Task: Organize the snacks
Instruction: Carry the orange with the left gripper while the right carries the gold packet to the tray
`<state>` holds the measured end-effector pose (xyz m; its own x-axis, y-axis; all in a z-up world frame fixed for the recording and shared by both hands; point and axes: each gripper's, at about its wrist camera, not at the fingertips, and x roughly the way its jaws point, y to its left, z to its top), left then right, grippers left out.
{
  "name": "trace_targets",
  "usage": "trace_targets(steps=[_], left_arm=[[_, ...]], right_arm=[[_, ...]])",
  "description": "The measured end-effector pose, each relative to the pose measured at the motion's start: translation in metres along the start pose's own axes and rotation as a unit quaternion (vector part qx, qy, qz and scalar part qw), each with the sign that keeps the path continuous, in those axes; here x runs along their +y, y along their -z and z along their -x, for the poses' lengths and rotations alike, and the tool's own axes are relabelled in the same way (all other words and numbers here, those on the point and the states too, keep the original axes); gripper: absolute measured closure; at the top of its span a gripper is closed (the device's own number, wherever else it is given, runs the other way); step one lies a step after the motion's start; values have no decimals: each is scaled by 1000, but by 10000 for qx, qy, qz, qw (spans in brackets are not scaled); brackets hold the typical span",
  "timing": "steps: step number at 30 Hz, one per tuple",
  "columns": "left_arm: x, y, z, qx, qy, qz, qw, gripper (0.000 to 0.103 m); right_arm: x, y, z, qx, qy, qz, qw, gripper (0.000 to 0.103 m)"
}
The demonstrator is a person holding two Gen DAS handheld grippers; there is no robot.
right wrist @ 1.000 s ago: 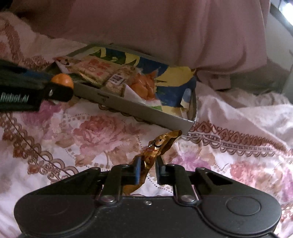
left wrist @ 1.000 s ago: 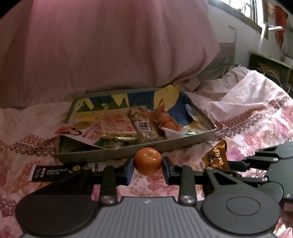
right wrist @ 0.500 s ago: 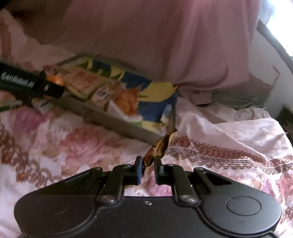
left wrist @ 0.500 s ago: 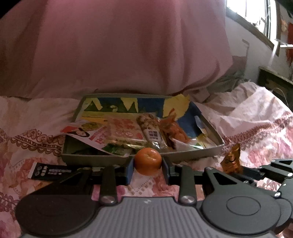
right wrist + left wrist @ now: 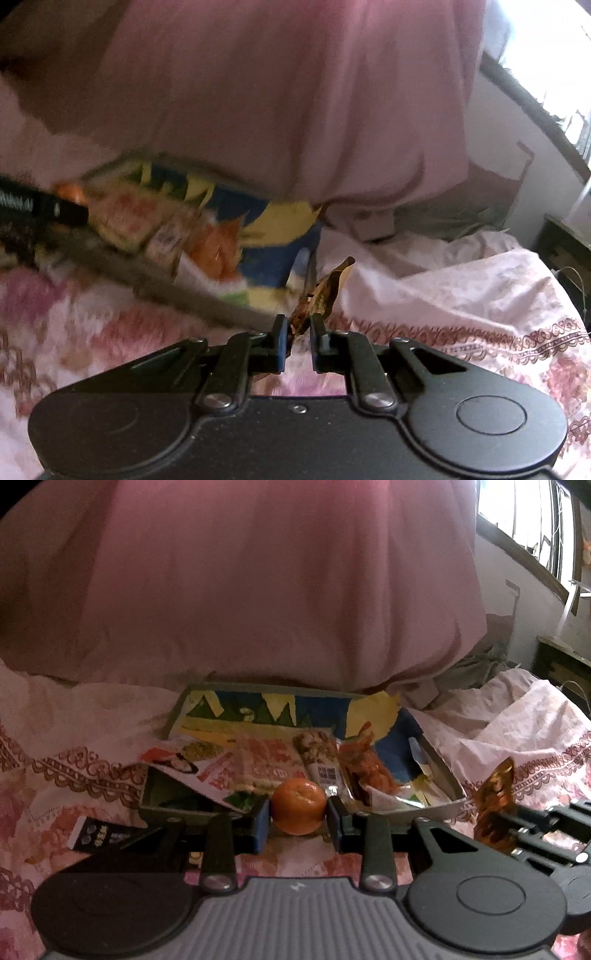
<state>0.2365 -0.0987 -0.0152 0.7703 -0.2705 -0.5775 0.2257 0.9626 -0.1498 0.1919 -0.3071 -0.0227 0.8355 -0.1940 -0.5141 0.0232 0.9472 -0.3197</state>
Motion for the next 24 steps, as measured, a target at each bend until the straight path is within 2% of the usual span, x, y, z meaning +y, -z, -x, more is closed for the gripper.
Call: trace_targets(steps=[4, 8, 13, 20, 24], left_arm=[[-3, -11, -11, -123, 82, 11, 9999, 67], [-8, -21, -30, -173, 142, -92, 9997, 67], [-2, -23, -55, 29, 388, 180, 9991, 67], [-1, -21, -85, 33, 318, 14, 9995, 67], [4, -20, -97, 100, 346, 79, 9993, 67]], right_arm=[[-12, -10, -3, -253, 70, -306, 9992, 90], [-21, -19, -15, -248, 10, -518, 9983, 90], [-16, -25, -33, -215, -53, -485, 9986, 90], [3, -32, -66, -277, -112, -298, 9991, 90], [11, -33, -84, -138, -202, -285, 9993, 90]])
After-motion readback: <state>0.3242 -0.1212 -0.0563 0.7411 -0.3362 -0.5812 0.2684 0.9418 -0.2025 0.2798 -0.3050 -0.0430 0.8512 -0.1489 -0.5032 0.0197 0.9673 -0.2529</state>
